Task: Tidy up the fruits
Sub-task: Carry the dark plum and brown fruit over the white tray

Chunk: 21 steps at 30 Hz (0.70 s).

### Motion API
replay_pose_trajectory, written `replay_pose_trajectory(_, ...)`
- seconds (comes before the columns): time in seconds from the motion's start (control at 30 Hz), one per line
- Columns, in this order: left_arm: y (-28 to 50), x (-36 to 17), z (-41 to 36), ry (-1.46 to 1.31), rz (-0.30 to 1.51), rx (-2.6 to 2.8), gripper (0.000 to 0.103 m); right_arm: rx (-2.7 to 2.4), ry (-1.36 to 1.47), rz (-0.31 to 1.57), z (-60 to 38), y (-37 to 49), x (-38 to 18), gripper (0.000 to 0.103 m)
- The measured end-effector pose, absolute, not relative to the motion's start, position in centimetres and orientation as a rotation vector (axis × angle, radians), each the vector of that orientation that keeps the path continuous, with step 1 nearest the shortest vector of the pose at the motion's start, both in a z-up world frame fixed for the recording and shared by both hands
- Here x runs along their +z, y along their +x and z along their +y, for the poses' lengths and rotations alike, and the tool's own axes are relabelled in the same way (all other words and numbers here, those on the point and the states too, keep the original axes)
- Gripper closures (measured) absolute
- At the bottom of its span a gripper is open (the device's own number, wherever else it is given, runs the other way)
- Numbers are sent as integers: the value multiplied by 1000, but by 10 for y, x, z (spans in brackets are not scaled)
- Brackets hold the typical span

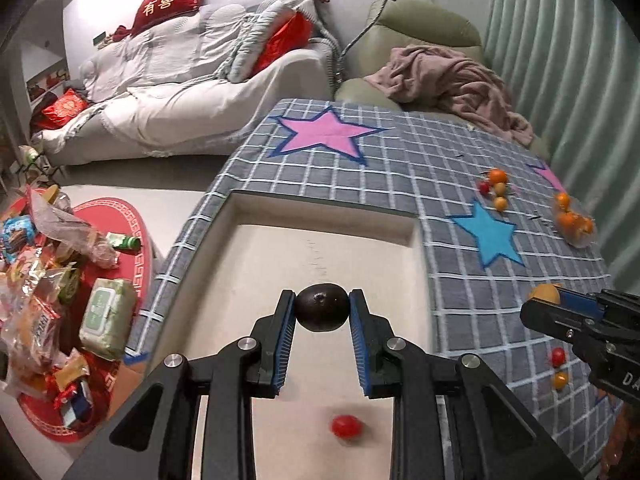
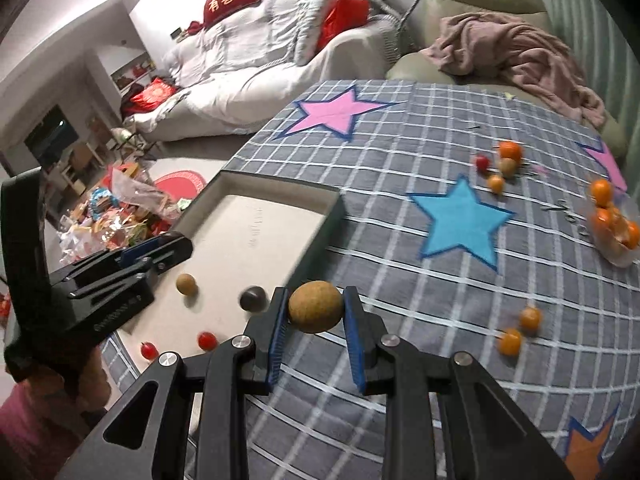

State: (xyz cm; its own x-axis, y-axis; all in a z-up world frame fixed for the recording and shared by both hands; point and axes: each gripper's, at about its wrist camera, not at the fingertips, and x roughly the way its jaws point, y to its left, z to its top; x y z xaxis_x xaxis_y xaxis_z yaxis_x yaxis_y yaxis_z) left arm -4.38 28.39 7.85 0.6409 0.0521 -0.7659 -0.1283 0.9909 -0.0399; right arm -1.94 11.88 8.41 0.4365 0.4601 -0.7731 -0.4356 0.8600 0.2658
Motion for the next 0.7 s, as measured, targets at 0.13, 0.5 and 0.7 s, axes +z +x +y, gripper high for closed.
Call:
replay_pose_trajectory(0.13, -29, 70, 295, -77, 892, 129, 75, 580, 33, 996, 140, -5, 77, 73)
replay_pose_trajectory(0.5, 8, 36, 305, -47, 989, 176, 75, 593, 4, 1067, 185, 33, 46, 74)
replay_pose_trajectory(0.7, 16, 22, 311, -45, 1029, 197, 75, 579, -46, 1090, 198, 46, 31, 74)
